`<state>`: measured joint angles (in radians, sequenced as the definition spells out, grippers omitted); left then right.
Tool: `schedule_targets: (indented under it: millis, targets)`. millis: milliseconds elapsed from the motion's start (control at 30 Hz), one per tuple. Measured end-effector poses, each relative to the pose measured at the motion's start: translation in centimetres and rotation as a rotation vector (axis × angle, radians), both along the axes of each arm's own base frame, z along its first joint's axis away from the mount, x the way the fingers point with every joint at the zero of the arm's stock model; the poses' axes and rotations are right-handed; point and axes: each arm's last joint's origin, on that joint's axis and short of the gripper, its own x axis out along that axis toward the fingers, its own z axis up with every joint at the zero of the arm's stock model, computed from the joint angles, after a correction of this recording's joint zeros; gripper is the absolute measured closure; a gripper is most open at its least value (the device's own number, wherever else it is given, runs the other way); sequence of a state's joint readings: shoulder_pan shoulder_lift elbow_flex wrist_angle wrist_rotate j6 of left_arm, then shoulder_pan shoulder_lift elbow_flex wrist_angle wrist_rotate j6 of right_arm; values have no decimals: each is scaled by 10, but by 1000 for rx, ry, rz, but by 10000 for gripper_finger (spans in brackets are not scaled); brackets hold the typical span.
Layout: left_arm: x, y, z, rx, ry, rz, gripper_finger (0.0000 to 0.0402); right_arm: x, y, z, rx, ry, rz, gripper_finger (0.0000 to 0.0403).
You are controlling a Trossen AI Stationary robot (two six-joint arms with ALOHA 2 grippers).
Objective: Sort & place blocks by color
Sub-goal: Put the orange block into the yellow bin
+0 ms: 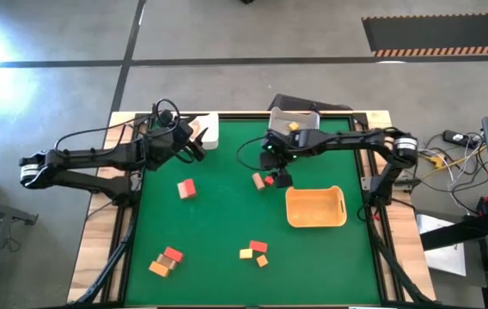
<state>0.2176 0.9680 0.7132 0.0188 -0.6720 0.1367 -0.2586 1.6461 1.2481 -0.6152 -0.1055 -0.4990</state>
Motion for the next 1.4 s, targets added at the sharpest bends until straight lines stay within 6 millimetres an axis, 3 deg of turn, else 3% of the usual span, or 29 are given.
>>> schedule_targets:
  millis: [300,600,1067,1400]
  targets:
    - [0,0,0,-1,0,-1,173,23,5,-23,22,181,86,151]
    - [0,0,0,-12,-15,2,173,26,4,-45,58,265,48,152]
    - [6,-28,-26,-181,-91,-190,173,23,5,-43,67,278,26,152]
    - [7,-37,-27,-203,-104,-232,173,24,6,-43,69,274,23,152]
